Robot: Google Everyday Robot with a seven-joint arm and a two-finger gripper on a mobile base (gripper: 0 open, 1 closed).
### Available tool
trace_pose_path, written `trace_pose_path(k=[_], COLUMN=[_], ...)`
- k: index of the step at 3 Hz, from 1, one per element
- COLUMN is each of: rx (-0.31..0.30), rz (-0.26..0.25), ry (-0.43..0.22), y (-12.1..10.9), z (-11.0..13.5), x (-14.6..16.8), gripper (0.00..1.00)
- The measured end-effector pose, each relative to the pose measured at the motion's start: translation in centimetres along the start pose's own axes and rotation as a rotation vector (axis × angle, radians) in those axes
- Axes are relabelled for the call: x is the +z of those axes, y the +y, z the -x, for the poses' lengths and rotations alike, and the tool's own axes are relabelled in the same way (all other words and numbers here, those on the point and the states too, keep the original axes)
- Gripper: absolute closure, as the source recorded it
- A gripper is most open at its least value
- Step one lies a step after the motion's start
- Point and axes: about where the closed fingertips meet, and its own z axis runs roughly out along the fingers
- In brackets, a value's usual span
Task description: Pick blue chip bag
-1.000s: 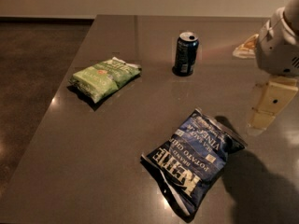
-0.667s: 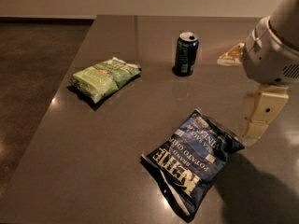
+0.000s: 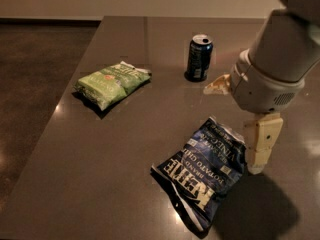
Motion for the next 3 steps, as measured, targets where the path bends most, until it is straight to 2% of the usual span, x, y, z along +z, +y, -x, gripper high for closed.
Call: trace_pose_path(k=[1,2,3], rx=[-0.157,-0.218,-0.266], rz=[0.047,0.071,0.127], ry=[0.051,0.078,0.106], y=[0.1,0.2,1.0], z=[-0.6,-1.3,-2.3], x=[2.3,3.4,5.2], gripper=[0.00,0.00,0.03])
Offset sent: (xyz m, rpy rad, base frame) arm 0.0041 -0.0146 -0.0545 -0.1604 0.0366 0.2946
